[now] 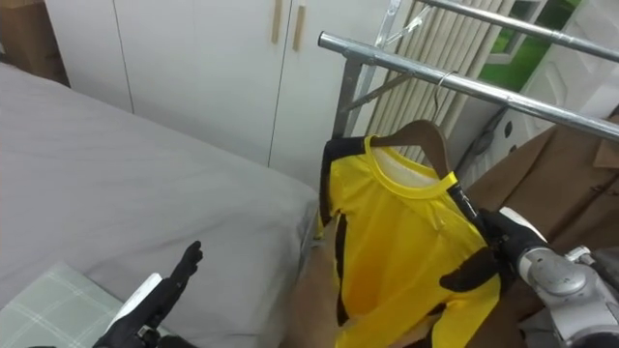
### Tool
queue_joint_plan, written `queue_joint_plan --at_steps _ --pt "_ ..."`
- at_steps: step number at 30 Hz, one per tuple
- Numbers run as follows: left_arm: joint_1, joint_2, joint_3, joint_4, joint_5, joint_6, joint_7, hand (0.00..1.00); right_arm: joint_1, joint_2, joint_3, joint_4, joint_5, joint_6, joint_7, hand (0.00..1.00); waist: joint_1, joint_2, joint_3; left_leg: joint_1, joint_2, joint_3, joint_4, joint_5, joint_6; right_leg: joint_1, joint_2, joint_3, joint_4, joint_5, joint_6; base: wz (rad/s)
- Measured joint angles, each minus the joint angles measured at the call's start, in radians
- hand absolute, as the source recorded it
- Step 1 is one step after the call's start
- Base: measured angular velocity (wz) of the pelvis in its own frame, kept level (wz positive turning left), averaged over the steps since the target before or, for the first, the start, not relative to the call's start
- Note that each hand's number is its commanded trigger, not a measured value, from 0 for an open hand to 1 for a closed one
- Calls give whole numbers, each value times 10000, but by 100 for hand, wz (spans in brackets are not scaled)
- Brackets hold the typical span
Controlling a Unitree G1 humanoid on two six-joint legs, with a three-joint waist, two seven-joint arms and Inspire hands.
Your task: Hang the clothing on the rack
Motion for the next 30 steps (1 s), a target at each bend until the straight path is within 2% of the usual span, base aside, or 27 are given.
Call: queue_joint_plan --at_steps 7,13,16,25,30 --pt "-11 -8 -8 1 4 19 1 0 -19 0 -2 -22 19 0 -2 0 -51 7 3 -56 -3 6 0 1 0 -68 6 14 3 0 0 0" --pt "-17 49 4 -43 -8 15 66 0 -26 -3 -3 -433 77 -7 -24 0 -183 113 1 -107 -12 14 -11 1 1 -172 -2 21 36 0 0 -1" --pt "-88 59 -19 -89 -8 -46 68 0 -32 -7 -63 -700 150 -124 -112 0 -219 121 -4 -167 -2 13 0 7 -1 -226 2 17 44 3 -4 0" --pt "-127 149 17 -318 -307 -267 70 0 -363 -70 -118 -918 492 -153 -226 0 -402 105 -2 -195 -19 -36 -13 27 -11 -228 -32 12 17 5 -6 1" --pt "-135 288 22 -259 -394 -456 248 0 -333 -136 -297 -1597 499 -516 -602 0 -684 99 0 -238 -22 -59 1 28 -10 -231 -14 -28 -9 4 -4 2"
